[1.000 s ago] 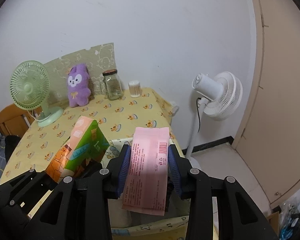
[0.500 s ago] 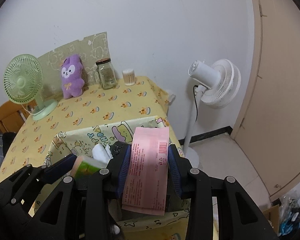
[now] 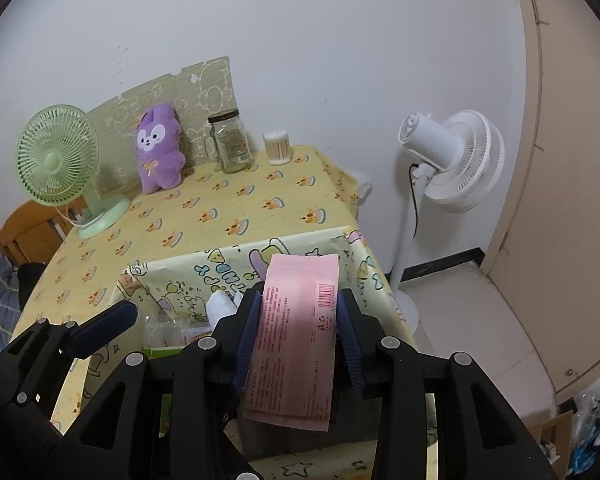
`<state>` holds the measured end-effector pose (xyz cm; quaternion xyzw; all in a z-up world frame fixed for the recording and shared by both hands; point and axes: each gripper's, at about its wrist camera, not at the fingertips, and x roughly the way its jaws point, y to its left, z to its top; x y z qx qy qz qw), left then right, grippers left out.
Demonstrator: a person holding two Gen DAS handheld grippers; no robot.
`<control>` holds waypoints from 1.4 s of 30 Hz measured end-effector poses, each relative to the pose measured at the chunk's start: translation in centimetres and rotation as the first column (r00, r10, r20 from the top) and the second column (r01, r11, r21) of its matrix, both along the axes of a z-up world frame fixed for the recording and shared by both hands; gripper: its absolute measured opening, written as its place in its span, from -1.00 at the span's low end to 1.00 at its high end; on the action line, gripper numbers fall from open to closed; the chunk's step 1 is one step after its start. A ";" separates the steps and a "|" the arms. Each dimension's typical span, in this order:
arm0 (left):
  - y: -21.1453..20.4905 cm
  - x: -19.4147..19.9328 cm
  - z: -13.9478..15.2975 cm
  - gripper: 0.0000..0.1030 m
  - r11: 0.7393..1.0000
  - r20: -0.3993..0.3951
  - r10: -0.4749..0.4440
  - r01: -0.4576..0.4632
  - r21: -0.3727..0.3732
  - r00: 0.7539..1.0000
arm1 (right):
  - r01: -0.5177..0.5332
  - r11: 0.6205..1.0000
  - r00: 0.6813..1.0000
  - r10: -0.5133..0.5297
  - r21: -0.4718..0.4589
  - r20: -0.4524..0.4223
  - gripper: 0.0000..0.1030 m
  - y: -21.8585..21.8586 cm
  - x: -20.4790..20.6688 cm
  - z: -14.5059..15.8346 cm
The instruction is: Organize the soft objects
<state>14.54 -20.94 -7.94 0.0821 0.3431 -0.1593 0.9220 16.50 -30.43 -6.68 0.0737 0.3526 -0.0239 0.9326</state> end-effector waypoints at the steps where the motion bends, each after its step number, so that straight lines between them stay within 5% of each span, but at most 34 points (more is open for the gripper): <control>1: 0.0 0.0 -0.1 0.56 1.000 -0.005 -0.001 0.001 0.001 1.000 | -0.002 1.000 1.000 0.002 0.008 -0.005 -0.16 0.0 0.0 -0.2; 4: 0.0 0.0 -0.4 0.58 1.000 -0.018 -0.005 0.005 0.001 1.000 | -0.007 1.000 1.000 0.007 0.007 -0.028 -0.12 0.1 0.2 -0.5; 8: 0.0 -0.2 -0.2 0.64 1.000 -0.010 -0.007 0.007 -0.006 1.000 | -0.002 1.000 1.000 0.001 -0.008 -0.023 0.26 0.2 -0.2 -0.3; 16: 0.8 -1.3 0.8 0.67 1.000 -0.005 0.001 -0.001 -0.029 1.000 | -0.006 1.000 1.000 0.006 -0.005 -0.008 0.43 0.6 -1.3 0.7; 22: 2.1 -2.3 2.2 0.75 0.999 0.033 0.018 -0.017 -0.039 0.999 | 0.006 1.000 1.000 -0.006 -0.027 0.022 0.79 1.8 -2.3 2.3; 42: 9.6 -6.6 6.8 0.96 0.991 0.153 0.104 -0.090 -0.096 0.983 | -0.031 0.996 0.989 0.044 -0.089 0.144 0.92 8.5 -6.0 7.8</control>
